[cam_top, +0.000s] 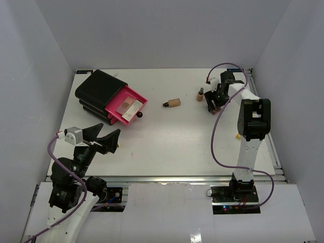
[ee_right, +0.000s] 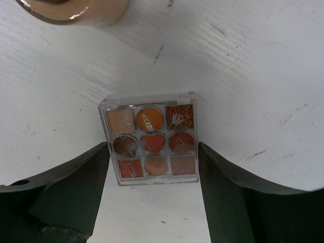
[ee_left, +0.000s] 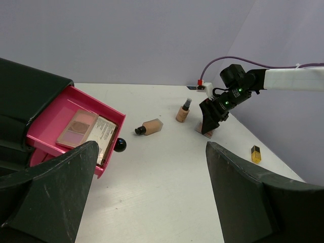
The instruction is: Organize the makeup
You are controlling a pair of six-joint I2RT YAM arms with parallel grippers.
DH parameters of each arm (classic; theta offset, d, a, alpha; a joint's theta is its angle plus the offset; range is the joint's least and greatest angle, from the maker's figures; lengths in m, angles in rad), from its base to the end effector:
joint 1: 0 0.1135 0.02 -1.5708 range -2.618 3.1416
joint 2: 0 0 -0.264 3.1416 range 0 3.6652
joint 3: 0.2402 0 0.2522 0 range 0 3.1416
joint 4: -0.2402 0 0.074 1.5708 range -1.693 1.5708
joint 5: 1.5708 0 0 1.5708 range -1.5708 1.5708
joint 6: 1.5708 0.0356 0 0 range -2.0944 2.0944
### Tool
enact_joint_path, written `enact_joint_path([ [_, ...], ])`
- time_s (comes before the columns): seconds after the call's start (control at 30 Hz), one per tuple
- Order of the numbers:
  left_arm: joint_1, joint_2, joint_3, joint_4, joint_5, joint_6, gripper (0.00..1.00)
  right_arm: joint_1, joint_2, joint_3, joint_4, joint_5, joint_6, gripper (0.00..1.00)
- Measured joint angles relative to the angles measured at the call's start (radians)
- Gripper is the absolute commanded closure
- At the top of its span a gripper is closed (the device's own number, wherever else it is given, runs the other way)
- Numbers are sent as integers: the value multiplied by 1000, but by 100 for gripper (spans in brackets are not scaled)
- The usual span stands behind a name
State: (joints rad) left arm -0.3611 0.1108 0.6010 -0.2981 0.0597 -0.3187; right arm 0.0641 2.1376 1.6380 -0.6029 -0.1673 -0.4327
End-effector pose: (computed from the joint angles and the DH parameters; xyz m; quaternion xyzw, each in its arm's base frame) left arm 0.0488 -0.0207 0.3319 0.0365 0.6351 -0.2750 0.7209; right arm 0.4534 0.0350 0.1742 -0.2571 0.9348 0.0375 0.2422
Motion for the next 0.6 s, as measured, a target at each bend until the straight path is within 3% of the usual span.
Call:
enact_joint_path([
  [0.27,0,0,0,0,0,0,2,21,-30,-46,28,33,-17,64],
  [0.4,0,0,0,0,0,0,2,32,-106,-137,42,24,-33,70],
  [0.6,0,0,0,0,0,0,2,144,-400,-315,-13,-44,-88,73],
])
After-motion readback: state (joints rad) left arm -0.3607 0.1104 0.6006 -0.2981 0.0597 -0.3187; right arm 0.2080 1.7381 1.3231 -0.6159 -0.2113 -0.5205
